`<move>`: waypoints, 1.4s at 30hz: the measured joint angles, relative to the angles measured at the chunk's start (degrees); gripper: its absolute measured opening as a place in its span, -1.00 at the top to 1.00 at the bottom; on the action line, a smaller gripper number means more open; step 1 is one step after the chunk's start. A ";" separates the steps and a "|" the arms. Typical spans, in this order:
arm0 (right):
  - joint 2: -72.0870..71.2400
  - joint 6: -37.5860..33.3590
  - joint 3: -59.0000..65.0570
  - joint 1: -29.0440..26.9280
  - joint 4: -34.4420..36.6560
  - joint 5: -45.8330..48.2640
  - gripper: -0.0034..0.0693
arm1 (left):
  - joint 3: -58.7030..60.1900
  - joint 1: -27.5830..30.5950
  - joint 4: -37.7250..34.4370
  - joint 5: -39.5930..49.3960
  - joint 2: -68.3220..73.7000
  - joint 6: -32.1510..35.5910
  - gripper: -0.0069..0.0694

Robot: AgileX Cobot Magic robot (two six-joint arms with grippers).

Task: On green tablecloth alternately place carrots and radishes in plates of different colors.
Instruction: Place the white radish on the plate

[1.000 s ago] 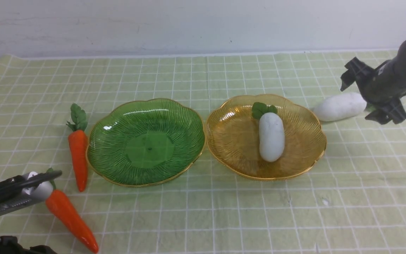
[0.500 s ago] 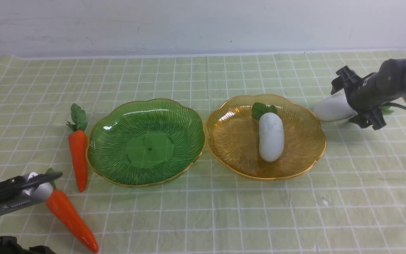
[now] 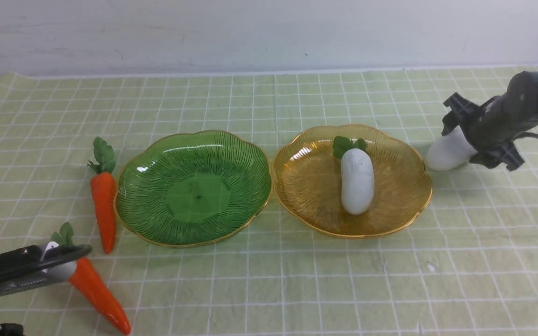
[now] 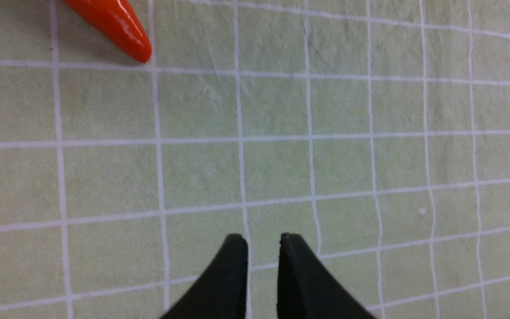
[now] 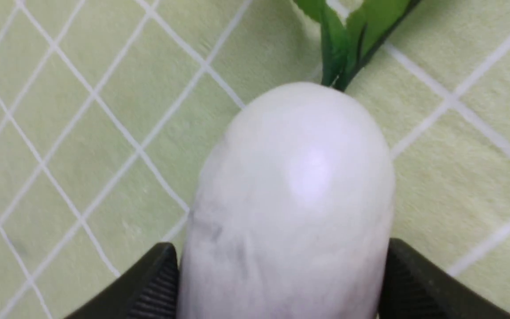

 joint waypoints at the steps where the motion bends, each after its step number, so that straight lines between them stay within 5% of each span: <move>1: -1.47 -2.59 0.00 -0.18 0.00 1.35 -0.51 | 0.00 0.00 0.20 0.00 0.00 0.06 0.58; 7: -10.64 -18.63 0.00 0.61 1.62 8.66 -0.51 | 0.00 0.00 0.56 0.15 0.00 0.08 0.58; 13: -16.95 -31.23 -0.05 8.79 4.38 14.58 -0.51 | 0.00 0.00 0.61 1.12 0.00 0.08 0.58; 19: -13.65 -33.19 -0.05 14.70 1.54 15.41 -0.51 | 0.00 0.00 0.61 1.00 0.00 0.08 0.56; 27: -9.70 -33.50 0.00 15.87 0.27 15.82 -0.51 | 0.00 0.00 0.69 -0.68 0.00 0.08 0.49; 35: -10.63 -38.27 -1.98 15.92 2.22 28.75 -0.90 | -0.06 0.00 2.10 -2.78 0.00 -1.39 -0.03; 39: -11.84 -42.41 -4.82 15.92 2.38 34.88 -0.84 | -0.87 0.00 2.88 -4.16 0.00 -3.47 -0.22; 42: -14.49 -45.54 -6.89 15.92 2.45 35.75 -0.61 | -2.32 0.00 6.64 -6.40 0.66 -7.49 -0.32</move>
